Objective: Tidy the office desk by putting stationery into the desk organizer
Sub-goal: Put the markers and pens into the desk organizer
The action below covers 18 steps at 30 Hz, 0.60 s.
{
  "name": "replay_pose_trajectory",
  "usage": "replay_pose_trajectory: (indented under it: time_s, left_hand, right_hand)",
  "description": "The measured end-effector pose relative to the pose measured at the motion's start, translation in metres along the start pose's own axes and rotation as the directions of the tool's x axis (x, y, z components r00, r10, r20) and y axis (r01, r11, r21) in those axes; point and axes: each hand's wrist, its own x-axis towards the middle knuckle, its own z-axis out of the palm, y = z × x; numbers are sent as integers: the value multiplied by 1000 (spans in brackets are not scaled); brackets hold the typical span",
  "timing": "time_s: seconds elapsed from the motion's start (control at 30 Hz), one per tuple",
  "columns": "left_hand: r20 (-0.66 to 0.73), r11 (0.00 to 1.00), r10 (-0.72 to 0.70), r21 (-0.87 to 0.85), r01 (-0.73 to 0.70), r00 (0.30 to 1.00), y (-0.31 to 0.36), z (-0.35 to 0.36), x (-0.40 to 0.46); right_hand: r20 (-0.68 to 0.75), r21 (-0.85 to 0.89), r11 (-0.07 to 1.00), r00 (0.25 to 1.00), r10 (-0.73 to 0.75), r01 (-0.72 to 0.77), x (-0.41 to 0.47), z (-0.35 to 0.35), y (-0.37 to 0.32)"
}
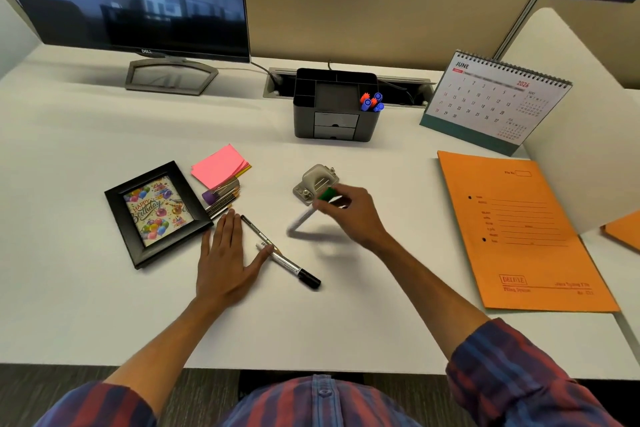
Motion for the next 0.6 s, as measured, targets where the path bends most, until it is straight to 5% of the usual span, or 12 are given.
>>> replay_pose_trajectory:
  time_s: [0.27, 0.6]
  left_hand:
    - [8, 1000, -1, -4, 1, 1000, 0, 0, 0]
    - [14, 1000, -4, -1, 4, 1000, 0, -2, 0]
  right_hand:
    - [-271, -209, 960, 932, -239, 185, 45, -57, -29]
    - [-514, -541, 803, 657, -551, 250, 110, -122, -70]
